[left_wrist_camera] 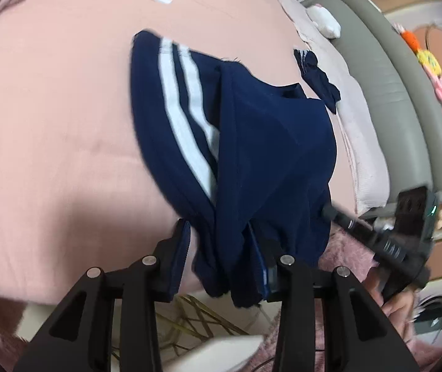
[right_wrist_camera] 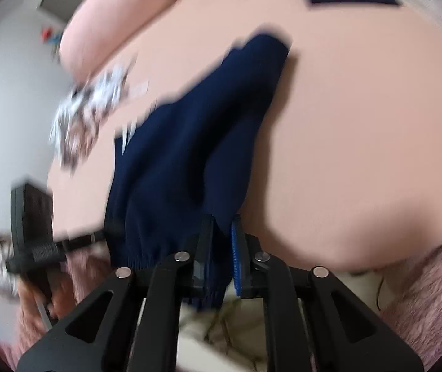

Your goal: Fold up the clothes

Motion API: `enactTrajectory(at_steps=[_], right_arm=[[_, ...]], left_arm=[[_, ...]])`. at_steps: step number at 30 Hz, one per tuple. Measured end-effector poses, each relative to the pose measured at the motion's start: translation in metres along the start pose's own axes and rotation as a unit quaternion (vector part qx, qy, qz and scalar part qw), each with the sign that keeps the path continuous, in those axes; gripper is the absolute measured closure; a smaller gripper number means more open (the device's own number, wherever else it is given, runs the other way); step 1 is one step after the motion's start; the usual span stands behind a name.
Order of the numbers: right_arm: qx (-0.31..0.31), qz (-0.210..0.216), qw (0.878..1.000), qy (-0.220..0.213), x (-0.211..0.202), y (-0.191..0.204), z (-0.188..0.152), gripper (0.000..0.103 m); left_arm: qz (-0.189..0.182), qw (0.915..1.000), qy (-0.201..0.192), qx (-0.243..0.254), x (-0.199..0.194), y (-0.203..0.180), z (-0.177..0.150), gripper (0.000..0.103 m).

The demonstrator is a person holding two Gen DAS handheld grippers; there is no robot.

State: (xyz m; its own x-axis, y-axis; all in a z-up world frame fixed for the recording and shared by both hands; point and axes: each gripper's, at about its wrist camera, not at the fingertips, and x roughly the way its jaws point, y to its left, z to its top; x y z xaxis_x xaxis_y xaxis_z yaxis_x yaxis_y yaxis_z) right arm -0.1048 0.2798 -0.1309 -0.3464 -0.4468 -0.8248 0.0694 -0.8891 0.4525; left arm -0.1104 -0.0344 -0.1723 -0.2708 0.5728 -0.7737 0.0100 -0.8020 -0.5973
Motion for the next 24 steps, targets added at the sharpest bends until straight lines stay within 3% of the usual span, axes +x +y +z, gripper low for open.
enactTrajectory(at_steps=[2, 5, 6, 10, 15, 20, 24], right_arm=[[-0.029, -0.029, 0.999, 0.008, 0.015, 0.006, 0.011, 0.073], [-0.035, -0.032, 0.999, 0.027, 0.035, 0.003, 0.019, 0.079], [-0.029, -0.029, 0.999, 0.025, 0.034, -0.001, 0.018, 0.083], [-0.008, -0.011, 1.0, 0.009, 0.016, -0.015, 0.006, 0.081], [-0.013, -0.002, 1.0, -0.009, -0.009, -0.015, 0.018, 0.079], [-0.051, -0.013, 0.998, -0.017, -0.019, -0.006, 0.056, 0.078], [-0.084, -0.029, 0.996, 0.0, 0.002, 0.003, 0.081, 0.078]], left_arm=[[-0.022, 0.9995, 0.004, -0.021, 0.012, 0.001, 0.006, 0.064], [-0.043, 0.9974, 0.002, -0.058, 0.017, 0.012, 0.012, 0.071], [-0.031, 0.9985, 0.001, -0.045, 0.016, 0.009, 0.011, 0.072], [0.028, 0.9995, -0.007, 0.014, -0.001, -0.006, 0.007, 0.072], [0.056, 0.9959, -0.032, 0.064, -0.028, -0.021, 0.024, 0.069], [0.009, 0.9979, -0.05, 0.04, -0.033, -0.021, 0.065, 0.06], [0.022, 0.9984, -0.046, 0.025, -0.001, -0.016, 0.102, 0.059]])
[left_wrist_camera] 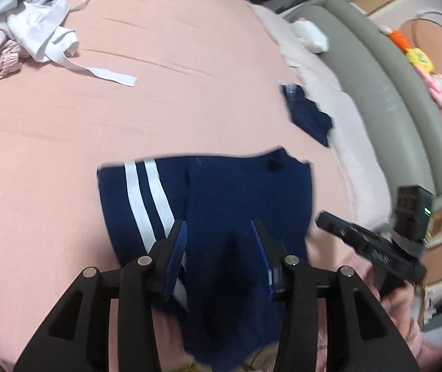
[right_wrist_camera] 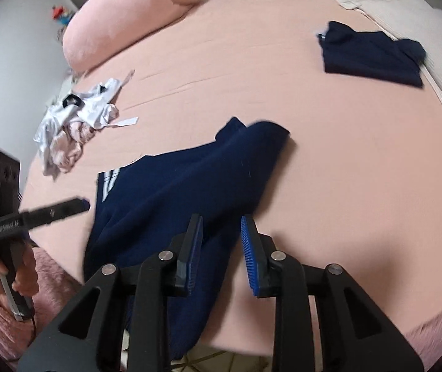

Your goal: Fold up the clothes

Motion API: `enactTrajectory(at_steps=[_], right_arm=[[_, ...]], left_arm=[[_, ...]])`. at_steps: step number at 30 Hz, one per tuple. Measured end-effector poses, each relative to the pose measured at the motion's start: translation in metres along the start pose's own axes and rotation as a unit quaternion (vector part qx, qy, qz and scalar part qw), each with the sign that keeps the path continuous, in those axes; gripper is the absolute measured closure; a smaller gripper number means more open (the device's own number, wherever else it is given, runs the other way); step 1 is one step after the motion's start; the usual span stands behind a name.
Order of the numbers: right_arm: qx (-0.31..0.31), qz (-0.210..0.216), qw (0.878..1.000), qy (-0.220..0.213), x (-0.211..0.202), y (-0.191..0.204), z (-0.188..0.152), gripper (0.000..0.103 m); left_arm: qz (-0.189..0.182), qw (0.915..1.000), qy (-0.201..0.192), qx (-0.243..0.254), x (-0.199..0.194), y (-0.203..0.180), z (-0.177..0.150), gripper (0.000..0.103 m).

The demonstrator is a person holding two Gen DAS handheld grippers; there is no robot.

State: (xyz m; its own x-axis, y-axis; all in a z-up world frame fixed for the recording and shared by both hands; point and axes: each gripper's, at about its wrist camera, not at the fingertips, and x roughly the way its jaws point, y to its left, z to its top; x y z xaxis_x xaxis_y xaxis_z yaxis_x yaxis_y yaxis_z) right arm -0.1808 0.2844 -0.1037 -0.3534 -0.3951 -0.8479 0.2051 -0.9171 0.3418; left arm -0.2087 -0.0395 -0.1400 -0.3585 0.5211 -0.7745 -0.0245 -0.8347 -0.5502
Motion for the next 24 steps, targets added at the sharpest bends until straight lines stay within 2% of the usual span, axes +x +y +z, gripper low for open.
enactTrajectory(at_steps=[4, 6, 7, 8, 9, 13, 17, 20, 22, 24], right_arm=[[-0.002, -0.01, 1.0, 0.012, 0.016, 0.002, 0.012, 0.078], [-0.006, -0.014, 1.0, 0.012, 0.015, 0.001, 0.013, 0.078], [-0.007, -0.016, 1.0, 0.012, 0.015, 0.0, 0.013, 0.077], [-0.005, -0.018, 1.0, 0.012, 0.016, -0.001, 0.013, 0.076], [-0.004, -0.02, 1.0, 0.012, 0.016, -0.002, 0.012, 0.075], [-0.032, -0.035, 0.999, 0.018, 0.016, -0.003, 0.011, 0.074], [-0.013, -0.049, 0.999, -0.005, 0.008, -0.009, 0.018, 0.074], [0.025, -0.048, 0.999, 0.0, 0.012, -0.018, 0.024, 0.074], [0.023, -0.057, 0.998, 0.003, 0.013, -0.017, 0.023, 0.074], [0.02, -0.059, 0.998, 0.007, 0.014, -0.015, 0.022, 0.074]], left_arm=[[0.017, 0.9997, 0.016, -0.01, 0.033, 0.004, 0.016, 0.059], [0.03, 0.9994, 0.016, 0.006, 0.043, -0.002, 0.018, 0.059], [0.044, 0.9989, 0.008, 0.015, 0.045, -0.005, 0.016, 0.063], [0.056, 0.9983, 0.0, 0.018, 0.046, -0.006, 0.014, 0.094], [0.066, 0.9974, -0.006, 0.026, 0.045, -0.01, 0.011, 0.1], [0.092, 0.9914, -0.063, 0.068, 0.014, -0.029, -0.002, 0.1], [0.089, 0.9889, -0.109, 0.048, -0.03, -0.016, -0.01, 0.1], [0.105, 0.988, -0.109, 0.033, -0.036, 0.001, -0.015, 0.1], [0.125, 0.9866, -0.102, 0.022, -0.031, 0.016, -0.017, 0.1], [0.126, 0.9869, -0.101, -0.001, -0.032, 0.029, -0.02, 0.1]])
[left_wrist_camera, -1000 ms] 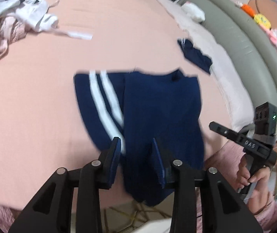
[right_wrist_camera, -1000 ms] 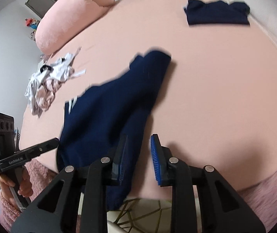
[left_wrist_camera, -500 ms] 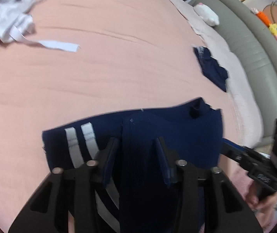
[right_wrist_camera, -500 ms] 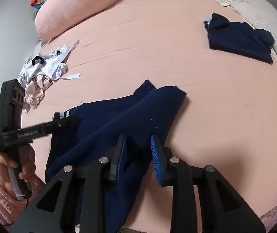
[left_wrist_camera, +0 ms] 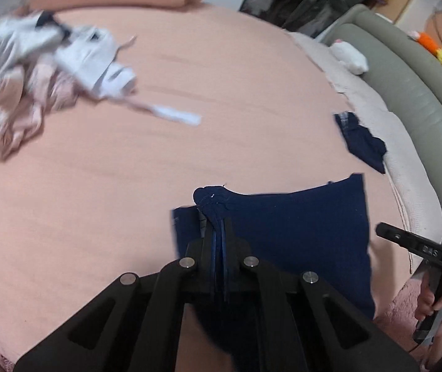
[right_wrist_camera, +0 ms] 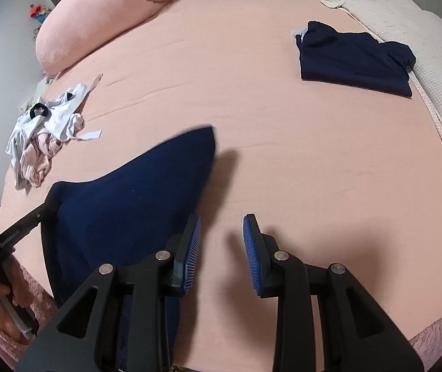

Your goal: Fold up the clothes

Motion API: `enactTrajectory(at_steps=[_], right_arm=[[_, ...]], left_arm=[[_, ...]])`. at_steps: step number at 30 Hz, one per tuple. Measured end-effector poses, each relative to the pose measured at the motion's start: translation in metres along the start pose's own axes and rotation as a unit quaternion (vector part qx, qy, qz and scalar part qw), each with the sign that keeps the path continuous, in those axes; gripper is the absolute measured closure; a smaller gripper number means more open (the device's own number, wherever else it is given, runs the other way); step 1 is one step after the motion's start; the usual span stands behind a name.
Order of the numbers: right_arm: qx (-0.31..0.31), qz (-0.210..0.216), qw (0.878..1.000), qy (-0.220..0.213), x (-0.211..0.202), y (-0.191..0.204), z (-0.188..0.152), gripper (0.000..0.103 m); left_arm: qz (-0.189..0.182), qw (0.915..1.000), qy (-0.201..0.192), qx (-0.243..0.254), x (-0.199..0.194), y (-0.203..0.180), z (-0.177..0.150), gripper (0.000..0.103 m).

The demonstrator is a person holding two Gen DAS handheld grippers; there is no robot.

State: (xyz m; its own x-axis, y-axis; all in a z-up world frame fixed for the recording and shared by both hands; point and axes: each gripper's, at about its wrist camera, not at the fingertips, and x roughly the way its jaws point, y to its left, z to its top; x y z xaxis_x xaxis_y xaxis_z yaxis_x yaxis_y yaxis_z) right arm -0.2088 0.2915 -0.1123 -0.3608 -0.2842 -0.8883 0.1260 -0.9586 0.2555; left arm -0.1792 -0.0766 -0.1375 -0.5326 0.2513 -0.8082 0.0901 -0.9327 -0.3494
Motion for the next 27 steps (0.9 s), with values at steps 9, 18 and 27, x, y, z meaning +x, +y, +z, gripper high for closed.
enactTrajectory(at_steps=[9, 18, 27], right_arm=[[-0.003, 0.003, 1.0, 0.006, 0.027, 0.009, 0.02, 0.074], [-0.05, 0.046, 0.998, -0.015, 0.042, 0.042, 0.031, 0.074], [-0.047, 0.075, 0.996, -0.002, 0.041, 0.039, 0.024, 0.074]], left_arm=[[0.055, 0.9978, 0.032, 0.021, 0.004, 0.007, -0.01, 0.096], [0.142, 0.9865, 0.033, 0.073, -0.011, -0.008, 0.011, 0.087], [0.023, 0.9964, 0.03, 0.076, -0.017, -0.026, -0.008, 0.086]])
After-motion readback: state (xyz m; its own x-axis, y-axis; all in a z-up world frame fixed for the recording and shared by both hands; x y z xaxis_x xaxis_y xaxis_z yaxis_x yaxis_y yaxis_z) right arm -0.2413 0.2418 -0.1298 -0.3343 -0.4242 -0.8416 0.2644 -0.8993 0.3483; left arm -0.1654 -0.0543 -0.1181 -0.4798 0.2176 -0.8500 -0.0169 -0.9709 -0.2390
